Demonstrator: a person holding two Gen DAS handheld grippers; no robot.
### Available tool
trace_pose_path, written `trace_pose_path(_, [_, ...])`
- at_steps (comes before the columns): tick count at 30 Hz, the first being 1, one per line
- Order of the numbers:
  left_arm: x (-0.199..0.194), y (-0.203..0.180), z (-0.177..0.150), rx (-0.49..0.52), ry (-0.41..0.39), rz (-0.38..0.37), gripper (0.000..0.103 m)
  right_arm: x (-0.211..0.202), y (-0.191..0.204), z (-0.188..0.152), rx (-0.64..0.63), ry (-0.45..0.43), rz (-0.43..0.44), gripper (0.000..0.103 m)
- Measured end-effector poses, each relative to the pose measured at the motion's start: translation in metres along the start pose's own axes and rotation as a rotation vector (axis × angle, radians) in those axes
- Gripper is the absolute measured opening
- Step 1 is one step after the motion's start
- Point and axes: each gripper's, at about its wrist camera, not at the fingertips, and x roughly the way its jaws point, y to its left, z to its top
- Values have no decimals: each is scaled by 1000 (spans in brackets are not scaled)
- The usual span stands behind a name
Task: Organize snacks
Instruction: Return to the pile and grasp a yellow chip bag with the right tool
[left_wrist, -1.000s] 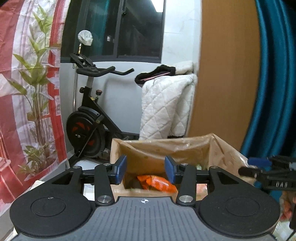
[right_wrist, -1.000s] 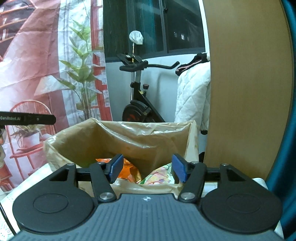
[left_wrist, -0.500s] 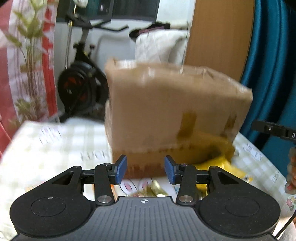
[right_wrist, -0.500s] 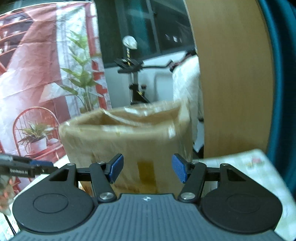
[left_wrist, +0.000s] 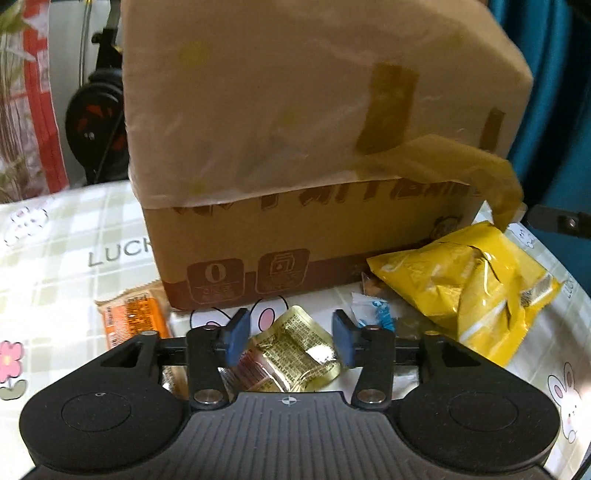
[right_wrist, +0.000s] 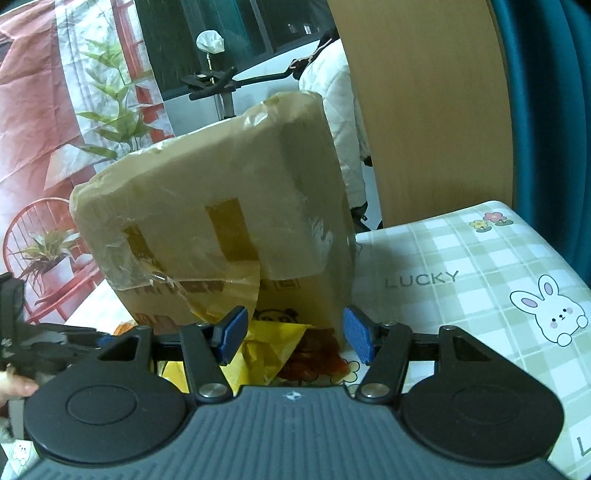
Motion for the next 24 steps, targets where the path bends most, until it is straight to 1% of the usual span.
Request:
trace_pose_path(1, [2,1,1,-1,9,-13,63,0,0,-1,2,2,2,62])
trace_pose_path(3, [3,2,0,11,18,-20,67,1,1,-3,9,6,8,62])
trace_pose_path(5, [4,4,-3,13,29,-14,67,2,2,-3,10,10,13,62])
trace_pose_path(7, [4,6,-8,0,48,-32,68,2,4,-3,11,11,18,62])
trace_pose_path(10, [-1,7,-16,10,63,-30,69,2,7,-3,8,18,16,62])
trace_pose_path(13, [-8,4,-25,31,66,-24,72,2,11,-4,10,27,22,62])
trace_pose_path(14, [-9,2,-27,43,66,-8,72,2,13,-3,8,29,26,65])
trace_pose_path(15, [-9,0,-28,53,65,8,73,2,15,-3,5,30,28,70])
trace_pose_path(17, [-8,-3,-29,42,64,26,75,3,21,-2,-3,32,33,76])
trace_pose_path(19, [-5,-6,-28,17,62,31,79,5,26,1,-6,37,44,79])
trace_pose_path(21, [2,-12,-23,8,59,57,79,10,33,2,-14,54,56,83])
trace_pose_path(24, [9,-18,-19,22,59,108,79,23,44,3,-30,110,62,85])
